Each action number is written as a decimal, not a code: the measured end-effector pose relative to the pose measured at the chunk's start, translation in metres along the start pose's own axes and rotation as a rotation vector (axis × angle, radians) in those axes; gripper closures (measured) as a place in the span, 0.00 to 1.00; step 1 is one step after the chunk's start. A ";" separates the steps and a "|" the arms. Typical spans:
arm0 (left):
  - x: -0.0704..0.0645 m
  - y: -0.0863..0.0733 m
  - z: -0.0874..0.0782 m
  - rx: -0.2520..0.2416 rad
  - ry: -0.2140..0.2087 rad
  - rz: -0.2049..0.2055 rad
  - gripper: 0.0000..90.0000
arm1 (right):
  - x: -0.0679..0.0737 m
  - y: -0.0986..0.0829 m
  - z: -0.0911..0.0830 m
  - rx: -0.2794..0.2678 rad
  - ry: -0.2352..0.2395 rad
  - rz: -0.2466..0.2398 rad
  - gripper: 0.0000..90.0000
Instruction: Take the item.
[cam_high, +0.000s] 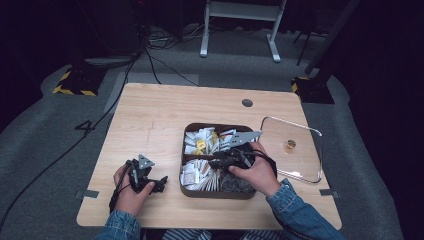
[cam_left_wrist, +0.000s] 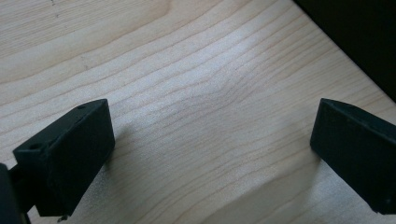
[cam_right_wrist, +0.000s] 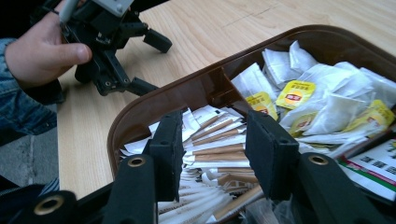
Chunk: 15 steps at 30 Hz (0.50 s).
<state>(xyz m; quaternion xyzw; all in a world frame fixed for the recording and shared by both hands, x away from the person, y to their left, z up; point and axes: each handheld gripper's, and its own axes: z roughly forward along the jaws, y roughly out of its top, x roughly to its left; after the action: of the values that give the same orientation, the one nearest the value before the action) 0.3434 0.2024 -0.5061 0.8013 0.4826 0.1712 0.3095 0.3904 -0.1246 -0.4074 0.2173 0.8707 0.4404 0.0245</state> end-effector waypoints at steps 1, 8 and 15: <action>0.000 0.000 0.000 0.000 0.000 0.000 0.00 | 0.001 0.000 0.002 0.004 0.002 -0.002 0.64; 0.000 0.000 0.000 0.000 0.000 0.000 0.00 | 0.007 -0.001 0.019 0.041 0.013 -0.009 0.60; 0.000 0.000 0.000 0.002 -0.001 0.001 0.00 | 0.015 -0.002 0.043 0.098 0.036 -0.014 0.56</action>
<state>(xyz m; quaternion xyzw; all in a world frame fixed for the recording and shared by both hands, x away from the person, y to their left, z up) 0.3434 0.2024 -0.5059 0.8018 0.4824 0.1703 0.3089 0.3861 -0.0869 -0.4329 0.2042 0.8930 0.4011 0.0010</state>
